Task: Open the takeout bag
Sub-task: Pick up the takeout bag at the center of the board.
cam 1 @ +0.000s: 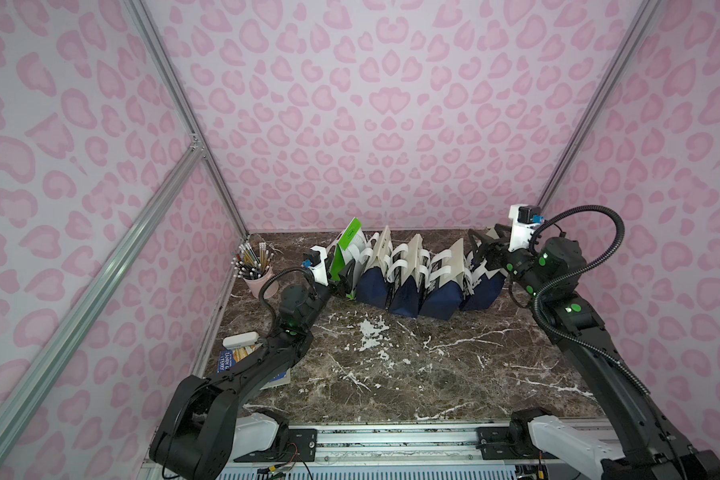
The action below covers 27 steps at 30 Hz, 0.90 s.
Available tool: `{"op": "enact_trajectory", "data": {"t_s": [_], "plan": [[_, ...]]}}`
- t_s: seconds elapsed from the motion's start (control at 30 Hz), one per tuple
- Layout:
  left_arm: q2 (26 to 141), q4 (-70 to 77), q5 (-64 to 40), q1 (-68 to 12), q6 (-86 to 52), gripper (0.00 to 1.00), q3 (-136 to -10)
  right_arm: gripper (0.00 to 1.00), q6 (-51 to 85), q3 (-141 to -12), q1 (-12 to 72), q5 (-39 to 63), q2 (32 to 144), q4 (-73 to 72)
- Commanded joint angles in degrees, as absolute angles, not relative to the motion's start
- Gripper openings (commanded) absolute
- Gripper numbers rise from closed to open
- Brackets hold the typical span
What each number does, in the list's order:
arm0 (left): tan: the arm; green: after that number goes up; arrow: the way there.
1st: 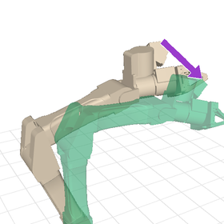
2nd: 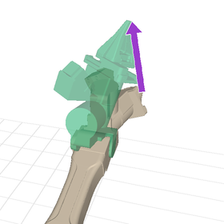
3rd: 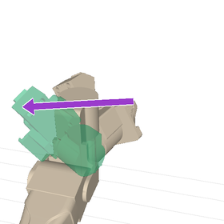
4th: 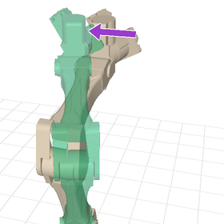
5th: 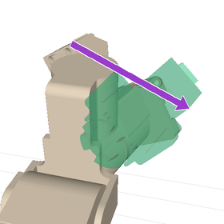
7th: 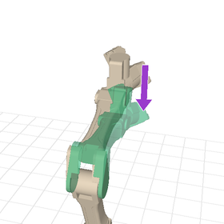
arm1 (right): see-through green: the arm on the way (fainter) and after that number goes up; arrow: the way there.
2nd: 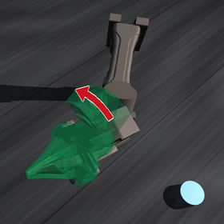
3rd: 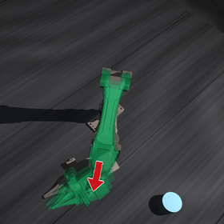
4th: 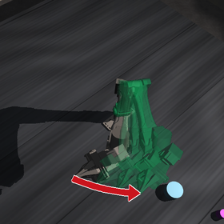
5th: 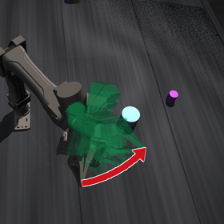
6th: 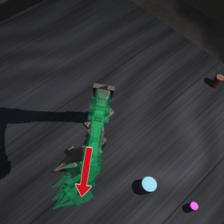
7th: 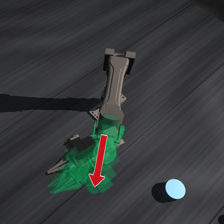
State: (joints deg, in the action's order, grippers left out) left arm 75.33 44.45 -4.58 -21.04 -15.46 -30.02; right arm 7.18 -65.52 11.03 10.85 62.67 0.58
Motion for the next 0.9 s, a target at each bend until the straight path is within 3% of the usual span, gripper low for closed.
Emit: {"op": "enact_trajectory", "data": {"t_s": [0.0,0.47,0.87], "plan": [[77.42,53.83,-3.84,-20.97,-19.64,0.72,-29.03,0.82,3.16,-71.25,12.15,10.97,66.78,-0.53],[88.05,60.57,-1.80,-20.94,-22.63,0.67,-31.47,0.79,-3.16,-91.23,17.53,10.51,81.56,-0.01],[94.00,64.08,-1.30,-20.64,-25.87,0.62,-32.24,0.75,-8.22,-95.63,23.82,6.58,85.77,0.34]]}}
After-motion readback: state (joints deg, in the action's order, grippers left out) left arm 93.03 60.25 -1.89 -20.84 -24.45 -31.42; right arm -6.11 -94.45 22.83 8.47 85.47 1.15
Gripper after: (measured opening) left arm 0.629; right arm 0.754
